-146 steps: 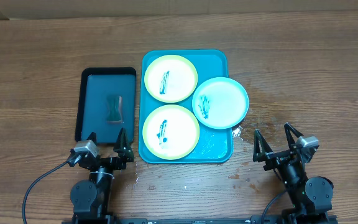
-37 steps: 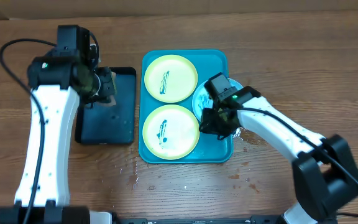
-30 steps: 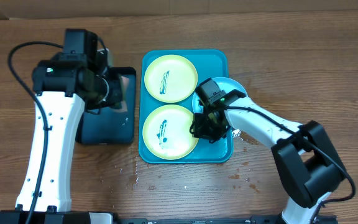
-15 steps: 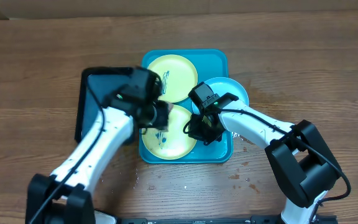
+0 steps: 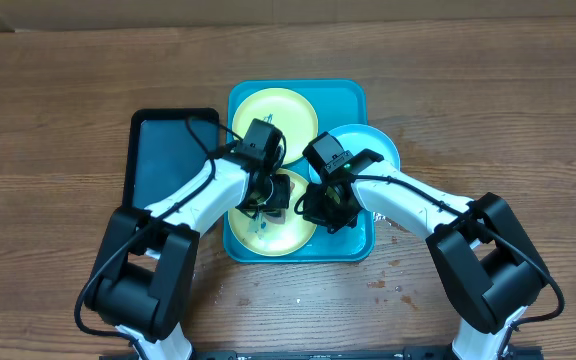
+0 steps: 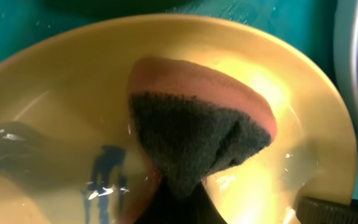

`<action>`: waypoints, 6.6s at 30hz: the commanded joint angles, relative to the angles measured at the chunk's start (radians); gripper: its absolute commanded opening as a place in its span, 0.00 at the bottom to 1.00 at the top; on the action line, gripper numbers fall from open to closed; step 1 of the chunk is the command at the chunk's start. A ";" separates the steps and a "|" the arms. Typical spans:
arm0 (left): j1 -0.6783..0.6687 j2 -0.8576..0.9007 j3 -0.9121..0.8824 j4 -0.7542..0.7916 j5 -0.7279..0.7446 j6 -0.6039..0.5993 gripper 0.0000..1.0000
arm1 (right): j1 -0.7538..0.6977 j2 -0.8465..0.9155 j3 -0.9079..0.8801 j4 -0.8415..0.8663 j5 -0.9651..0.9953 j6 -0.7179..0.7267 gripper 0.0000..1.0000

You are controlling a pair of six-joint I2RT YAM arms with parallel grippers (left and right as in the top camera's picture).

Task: Clean dirty plates on tray and stack at the side
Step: 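Scrub the lower yellow plate with the left-held sponge while right gripper holds it, then lift the yellow plate with the right gripper and place it right of the tray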

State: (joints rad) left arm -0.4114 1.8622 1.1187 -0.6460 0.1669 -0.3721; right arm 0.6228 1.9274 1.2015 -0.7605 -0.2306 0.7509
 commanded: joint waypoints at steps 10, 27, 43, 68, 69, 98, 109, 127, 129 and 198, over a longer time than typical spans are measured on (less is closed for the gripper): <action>0.050 0.088 0.070 -0.236 -0.451 -0.026 0.04 | 0.006 0.018 -0.005 -0.011 0.047 0.016 0.04; -0.036 0.116 0.021 -0.147 0.226 0.249 0.04 | 0.006 0.018 -0.005 -0.012 0.047 0.016 0.04; -0.033 0.116 -0.029 -0.320 -0.598 -0.226 0.04 | 0.006 0.018 -0.005 -0.011 0.047 0.016 0.04; 0.145 0.116 0.047 0.028 0.359 0.047 0.04 | 0.006 0.018 -0.005 -0.023 0.047 0.012 0.04; 0.132 0.116 0.047 0.031 0.359 0.048 0.04 | 0.006 0.018 -0.005 -0.023 0.047 0.012 0.04; 0.064 0.117 0.153 -0.242 -0.596 -0.151 0.04 | 0.006 0.018 -0.005 -0.031 0.047 0.012 0.04; 0.064 0.116 0.336 -0.487 -0.497 -0.148 0.04 | 0.005 0.018 -0.005 -0.030 0.047 0.012 0.04; 0.293 0.057 0.497 -0.629 -0.418 -0.124 0.04 | 0.005 0.018 -0.005 -0.037 0.047 0.011 0.04; 0.324 0.060 0.412 -0.564 -0.416 -0.122 0.04 | 0.005 0.018 -0.005 -0.037 0.047 0.007 0.04; 0.491 -0.839 0.631 -0.851 -0.141 -0.050 1.00 | 0.483 -0.012 0.502 0.611 0.858 -1.044 0.04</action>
State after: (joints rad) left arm 0.0792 1.0233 1.7363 -1.4975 0.0158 -0.4305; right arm 1.1076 1.9812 1.6871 -0.1696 0.5987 -0.2901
